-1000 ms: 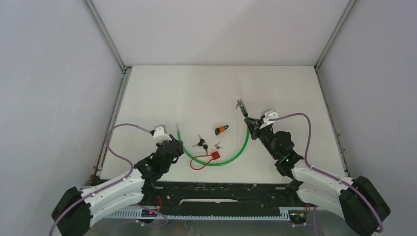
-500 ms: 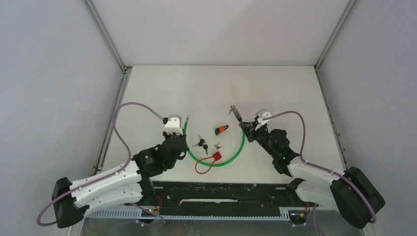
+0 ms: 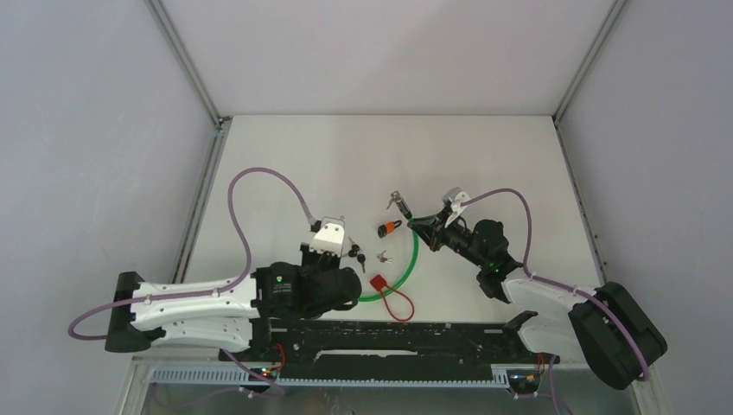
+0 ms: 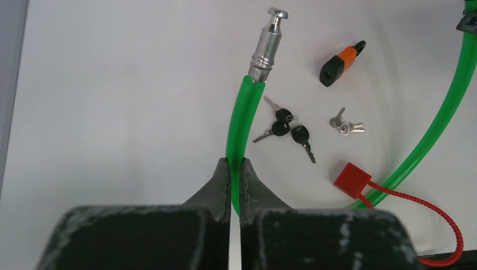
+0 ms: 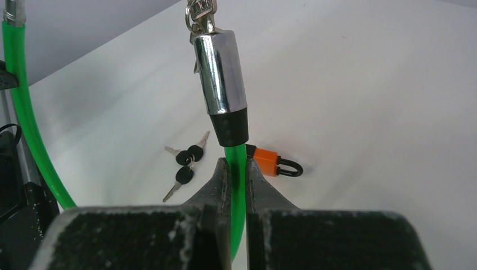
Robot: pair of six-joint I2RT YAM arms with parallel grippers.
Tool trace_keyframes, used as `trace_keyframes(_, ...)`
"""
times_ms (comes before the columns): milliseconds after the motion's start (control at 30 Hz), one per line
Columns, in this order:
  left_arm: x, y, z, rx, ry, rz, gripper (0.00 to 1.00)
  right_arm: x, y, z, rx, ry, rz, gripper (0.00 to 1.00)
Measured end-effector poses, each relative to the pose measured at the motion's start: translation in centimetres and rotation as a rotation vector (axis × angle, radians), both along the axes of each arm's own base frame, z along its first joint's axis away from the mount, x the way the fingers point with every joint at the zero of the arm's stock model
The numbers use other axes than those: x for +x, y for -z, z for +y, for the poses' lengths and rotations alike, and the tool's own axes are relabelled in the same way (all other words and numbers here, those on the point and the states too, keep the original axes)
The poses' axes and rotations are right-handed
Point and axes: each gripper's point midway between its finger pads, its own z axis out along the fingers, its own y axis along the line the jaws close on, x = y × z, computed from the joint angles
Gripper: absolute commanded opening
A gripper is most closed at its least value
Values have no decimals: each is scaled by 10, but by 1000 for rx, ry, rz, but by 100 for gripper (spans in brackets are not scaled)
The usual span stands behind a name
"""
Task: Lock with the key
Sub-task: Pick up the lock from the center of the board, then lock the lock.
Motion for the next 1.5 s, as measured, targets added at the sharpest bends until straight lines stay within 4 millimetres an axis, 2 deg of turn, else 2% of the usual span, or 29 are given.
trace_keyframes(167,2,-5,3,7,9,-70,0,-1,-3,2,8,-9,-6,0)
trace_keyframes(367,10,9,16,2,40,-196,2,1,-5,10,-13,26,-60,0)
trace_keyframes(500,11,14,14,-44,87,-248,0,0,0,20,-47,30,-109,0)
trace_keyframes(667,12,9,-8,-61,161,-263,0,-1,2,30,-74,44,-165,0)
trace_keyframes(933,13,42,-63,129,290,-189,0,2,-11,35,-58,92,-248,0)
trace_keyframes(1000,13,44,-70,138,300,-180,0,2,-11,35,-59,101,-254,0)
trace_keyframes(1067,14,42,-75,121,293,-175,8,5,-11,32,-62,133,-253,0)
trace_keyframes(1100,14,41,-74,102,274,-171,18,8,-12,29,-63,155,-253,0)
trace_keyframes(1167,15,39,-69,50,226,-150,47,13,-13,23,-64,208,-254,0)
trace_keyframes(1233,17,38,-57,-24,157,-119,64,20,-14,13,-67,278,-249,0)
trace_keyframes(1267,18,37,-49,-60,123,-104,78,23,-13,8,-70,314,-245,0)
trace_keyframes(1300,18,36,-40,-116,77,-87,87,27,-14,3,-73,351,-242,0)
trace_keyframes(1367,17,31,-21,-214,3,-67,98,32,-15,-7,-75,414,-238,0)
trace_keyframes(1500,9,25,14,-398,-99,-42,100,38,-16,-21,-81,499,-233,0)
